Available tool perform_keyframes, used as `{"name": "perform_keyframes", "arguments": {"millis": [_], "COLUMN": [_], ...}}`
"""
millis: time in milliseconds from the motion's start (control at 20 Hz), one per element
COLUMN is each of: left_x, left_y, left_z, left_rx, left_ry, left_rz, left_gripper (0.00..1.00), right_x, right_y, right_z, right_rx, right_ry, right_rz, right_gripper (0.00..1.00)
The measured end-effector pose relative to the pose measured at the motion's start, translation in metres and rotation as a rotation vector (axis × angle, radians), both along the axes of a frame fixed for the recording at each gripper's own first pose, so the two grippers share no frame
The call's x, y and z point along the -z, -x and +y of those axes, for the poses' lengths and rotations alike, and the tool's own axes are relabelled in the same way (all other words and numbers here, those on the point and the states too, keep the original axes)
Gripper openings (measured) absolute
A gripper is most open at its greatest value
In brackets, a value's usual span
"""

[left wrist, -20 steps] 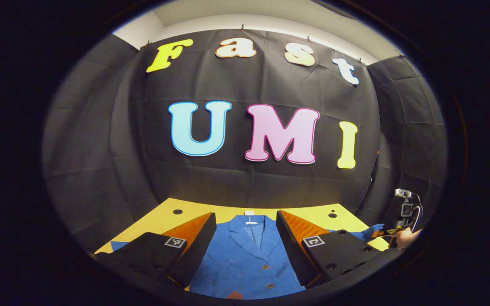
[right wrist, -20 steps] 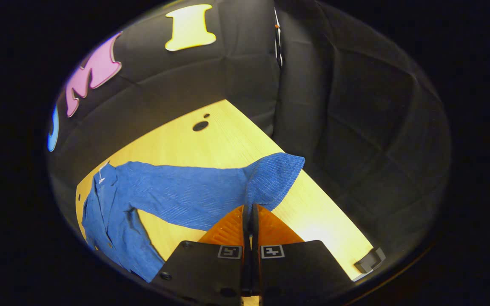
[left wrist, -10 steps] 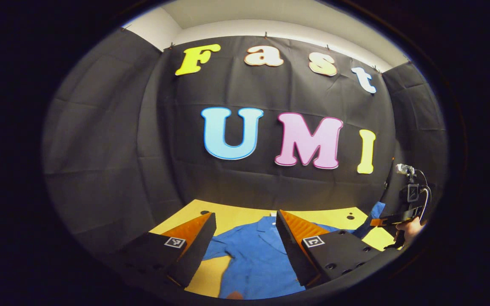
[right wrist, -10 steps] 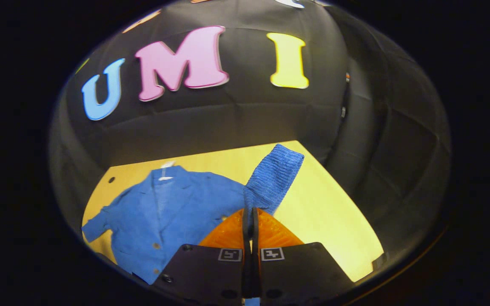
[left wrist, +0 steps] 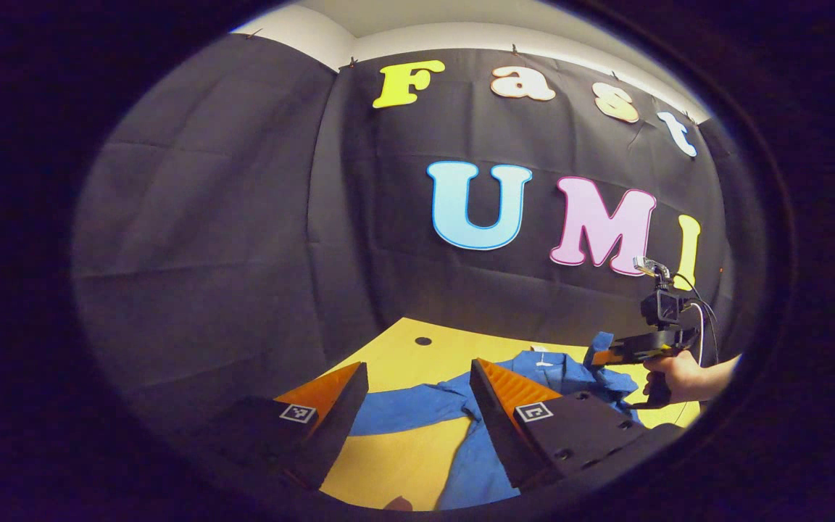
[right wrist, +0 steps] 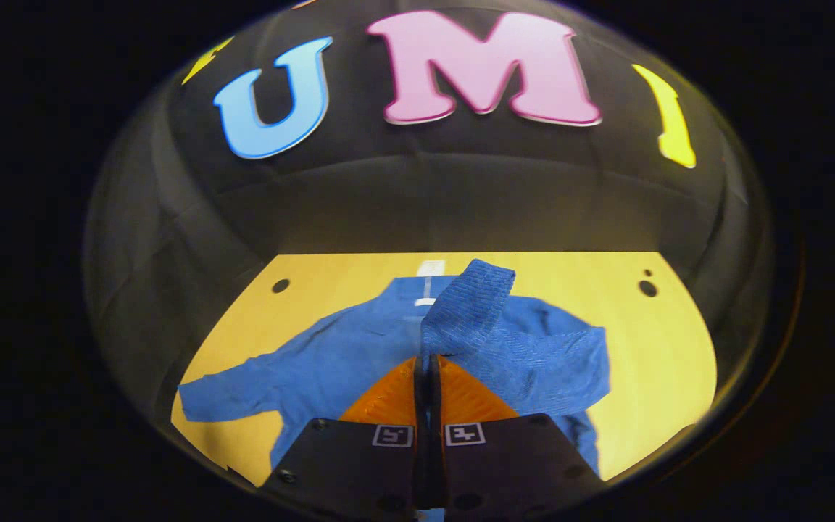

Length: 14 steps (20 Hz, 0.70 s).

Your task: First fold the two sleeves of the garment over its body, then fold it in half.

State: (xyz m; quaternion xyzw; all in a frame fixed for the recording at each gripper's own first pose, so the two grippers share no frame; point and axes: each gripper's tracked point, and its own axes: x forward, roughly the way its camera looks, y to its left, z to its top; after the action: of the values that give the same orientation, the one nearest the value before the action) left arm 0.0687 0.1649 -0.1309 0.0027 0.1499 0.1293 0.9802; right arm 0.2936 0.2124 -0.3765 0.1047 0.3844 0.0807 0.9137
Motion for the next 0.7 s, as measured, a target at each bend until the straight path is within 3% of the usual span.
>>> {"name": "perform_keyframes", "arguments": {"millis": [300,550,700], "left_x": [0.013,0.029,0.034], "left_y": [0.017,0.019,0.016], "left_z": [0.057,0.083,0.086], "left_rx": [-0.121,-0.18,-0.176], "left_ry": [0.014,0.043,0.034], "left_rz": [0.012,0.043,0.055], "left_gripper": [0.82,0.82,0.82], "right_x": [0.044,0.081,0.112], "right_y": [-0.006,-0.01,0.004], "right_z": [0.113,0.133,0.149], "right_rx": [-0.068,-0.058,-0.084], "right_ry": [-0.119,-0.103,-0.137], "right_rz": [0.073,0.093,0.223], "right_gripper": [0.02,0.01,0.01]}}
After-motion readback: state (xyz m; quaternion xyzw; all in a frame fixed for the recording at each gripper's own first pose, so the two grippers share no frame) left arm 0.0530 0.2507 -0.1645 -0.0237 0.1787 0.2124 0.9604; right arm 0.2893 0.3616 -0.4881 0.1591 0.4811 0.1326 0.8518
